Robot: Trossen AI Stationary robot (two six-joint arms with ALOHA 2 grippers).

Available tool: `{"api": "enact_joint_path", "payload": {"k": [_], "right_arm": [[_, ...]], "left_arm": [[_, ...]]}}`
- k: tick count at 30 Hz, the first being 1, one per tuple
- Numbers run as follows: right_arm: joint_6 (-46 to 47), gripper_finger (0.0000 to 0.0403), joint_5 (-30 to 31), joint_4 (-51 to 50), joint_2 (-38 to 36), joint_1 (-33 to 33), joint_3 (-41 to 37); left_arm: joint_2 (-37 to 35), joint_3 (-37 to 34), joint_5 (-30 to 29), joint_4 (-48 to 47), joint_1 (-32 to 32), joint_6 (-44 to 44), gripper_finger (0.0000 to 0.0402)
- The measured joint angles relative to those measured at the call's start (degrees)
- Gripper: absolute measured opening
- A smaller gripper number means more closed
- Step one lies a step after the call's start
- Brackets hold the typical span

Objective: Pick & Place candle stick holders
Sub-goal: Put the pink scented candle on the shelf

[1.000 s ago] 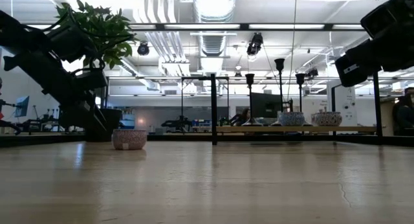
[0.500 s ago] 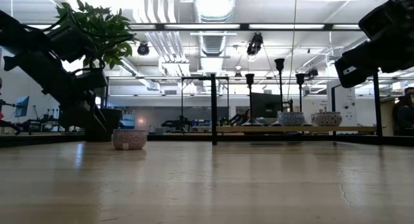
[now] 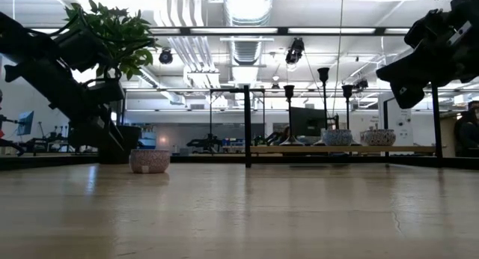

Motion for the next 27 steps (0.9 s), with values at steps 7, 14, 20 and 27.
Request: {"api": "enact_joint_path", "payload": {"k": [7, 14, 20, 27], "right_arm": [[-0.6, 0.0009, 0.0, 0.0, 0.1, 0.0, 0.0], [-1.0, 0.0009, 0.0, 0.0, 0.0, 0.0, 0.0], [-1.0, 0.0009, 0.0, 0.0, 0.0, 0.0, 0.0], [-1.3, 0.0009, 0.0, -0.1, 0.1, 0.0, 0.0]], "left_arm": [[0.0, 0.0, 0.0, 0.0, 0.0, 0.0, 0.0245], [0.0, 0.6, 9.2, 0.3, 0.0, -10.1, 0.0245], [0.0, 2.0, 21.1, -6.1, 0.0, -20.8, 0.0246], [0.0, 1.4, 32.2, -6.2, 0.0, -16.3, 0.0246]]}}
